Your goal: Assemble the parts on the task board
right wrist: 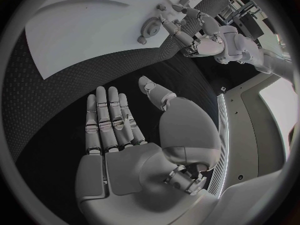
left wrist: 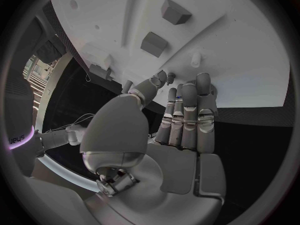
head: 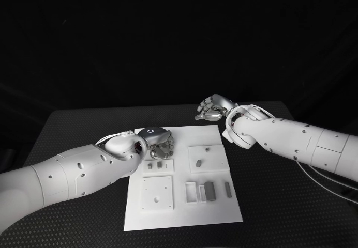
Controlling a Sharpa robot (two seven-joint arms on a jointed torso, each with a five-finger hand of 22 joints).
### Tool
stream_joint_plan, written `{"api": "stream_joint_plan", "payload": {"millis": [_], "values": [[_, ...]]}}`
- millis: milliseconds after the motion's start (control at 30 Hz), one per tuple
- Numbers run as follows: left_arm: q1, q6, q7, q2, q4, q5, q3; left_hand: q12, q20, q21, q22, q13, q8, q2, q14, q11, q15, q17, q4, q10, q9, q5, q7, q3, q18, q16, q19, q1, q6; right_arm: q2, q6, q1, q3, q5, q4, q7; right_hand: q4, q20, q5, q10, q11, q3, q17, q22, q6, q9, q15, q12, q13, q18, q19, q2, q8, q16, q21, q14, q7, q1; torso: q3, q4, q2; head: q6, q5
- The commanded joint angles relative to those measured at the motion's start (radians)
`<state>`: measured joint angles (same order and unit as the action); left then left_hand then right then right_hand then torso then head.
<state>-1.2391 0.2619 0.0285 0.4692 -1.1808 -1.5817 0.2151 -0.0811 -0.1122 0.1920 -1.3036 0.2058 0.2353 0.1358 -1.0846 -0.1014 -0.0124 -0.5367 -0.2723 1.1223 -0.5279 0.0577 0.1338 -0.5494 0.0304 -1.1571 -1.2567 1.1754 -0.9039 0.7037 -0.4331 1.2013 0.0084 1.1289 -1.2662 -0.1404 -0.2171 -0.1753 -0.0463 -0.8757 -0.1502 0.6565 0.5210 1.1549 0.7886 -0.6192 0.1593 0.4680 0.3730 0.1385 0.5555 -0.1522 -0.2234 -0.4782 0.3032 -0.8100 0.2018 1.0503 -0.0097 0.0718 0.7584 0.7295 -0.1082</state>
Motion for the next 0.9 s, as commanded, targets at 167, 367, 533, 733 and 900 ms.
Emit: {"api": "stream_joint_plan", "payload": {"millis": [167,367,533,733,900], "values": [[0.004,0.020,-0.015,-0.013,0.008,-0.003,-0.001,0.006,-0.001,0.007,-0.009,-0.001,0.007,-0.022,-0.006,0.002,0.000,-0.004,0.010,0.012,0.004,-0.003,0.005,-0.005,0.057,-0.010,-0.011,-0.003,-0.008,-0.002,0.013,0.000,0.000,-0.020,0.000,0.014,-0.007,-0.003,-0.002,-0.012,-0.004,-0.003,-0.008,0.004,-0.013,0.005,0.003,-0.015,-0.030,-0.009,-0.007,0.010,0.001,0.016,-0.013,-0.004,0.009,-0.002,-0.0001,0.0007,-0.001,0.000,-0.001],[0.013,0.003,-0.018,-0.023,0.017,-0.003,0.000,0.005,0.001,0.008,-0.015,-0.001,0.009,-0.028,-0.005,0.000,0.001,-0.005,0.011,0.019,0.005,-0.003,0.012,-0.009,0.058,-0.013,-0.010,-0.003,-0.013,-0.004,0.012,0.000,0.000,-0.020,0.001,0.014,-0.006,-0.003,-0.002,-0.016,-0.006,-0.005,-0.010,0.006,-0.015,0.007,0.003,-0.019,-0.042,-0.009,-0.007,0.010,0.002,0.022,-0.017,-0.006,0.010,-0.003,0.0007,-0.0007,-0.001,0.001,-0.001],[0.018,0.000,-0.021,-0.030,0.025,-0.003,0.000,0.006,0.001,0.008,-0.018,-0.001,0.011,-0.033,-0.005,0.000,0.001,-0.005,0.012,0.022,0.006,-0.003,0.013,-0.013,0.059,-0.015,-0.010,-0.002,-0.016,-0.003,0.013,0.000,0.000,-0.020,0.001,0.014,-0.006,-0.003,-0.002,-0.017,-0.006,-0.006,-0.011,0.007,-0.015,0.008,0.003,-0.020,-0.045,-0.009,-0.007,0.008,0.002,0.024,-0.018,-0.007,0.011,-0.003,-0.0002,-0.0001,0.000,0.001,-0.003],[0.020,-0.005,-0.012,-0.036,0.035,-0.002,0.000,0.007,0.001,0.011,-0.024,-0.001,0.013,-0.045,-0.008,0.000,0.002,-0.007,0.012,0.026,0.008,-0.003,0.014,-0.021,0.061,-0.020,-0.014,0.002,-0.021,-0.005,0.014,0.000,0.000,-0.020,0.001,0.014,-0.006,-0.004,-0.002,-0.019,-0.006,-0.006,-0.011,0.008,-0.015,0.009,0.004,-0.022,-0.049,-0.009,-0.007,0.006,0.002,0.026,-0.019,-0.008,0.011,-0.004,0.0003,0.0003,0.000,0.002,-0.004],[0.021,-0.011,-0.013,-0.038,0.043,-0.002,0.000,0.007,0.001,0.013,-0.026,-0.001,0.015,-0.051,-0.011,0.000,0.001,-0.009,0.012,0.032,0.009,-0.003,0.015,-0.026,0.063,-0.024,-0.018,0.004,-0.025,-0.006,0.016,0.000,0.000,-0.020,0.003,0.013,-0.005,-0.004,-0.002,-0.020,-0.006,-0.007,-0.012,0.009,-0.015,0.010,0.004,-0.023,-0.054,-0.009,-0.007,0.004,0.003,0.028,-0.020,-0.009,0.011,-0.004,0.0001,0.0007,-0.001,0.004,-0.005]]}}
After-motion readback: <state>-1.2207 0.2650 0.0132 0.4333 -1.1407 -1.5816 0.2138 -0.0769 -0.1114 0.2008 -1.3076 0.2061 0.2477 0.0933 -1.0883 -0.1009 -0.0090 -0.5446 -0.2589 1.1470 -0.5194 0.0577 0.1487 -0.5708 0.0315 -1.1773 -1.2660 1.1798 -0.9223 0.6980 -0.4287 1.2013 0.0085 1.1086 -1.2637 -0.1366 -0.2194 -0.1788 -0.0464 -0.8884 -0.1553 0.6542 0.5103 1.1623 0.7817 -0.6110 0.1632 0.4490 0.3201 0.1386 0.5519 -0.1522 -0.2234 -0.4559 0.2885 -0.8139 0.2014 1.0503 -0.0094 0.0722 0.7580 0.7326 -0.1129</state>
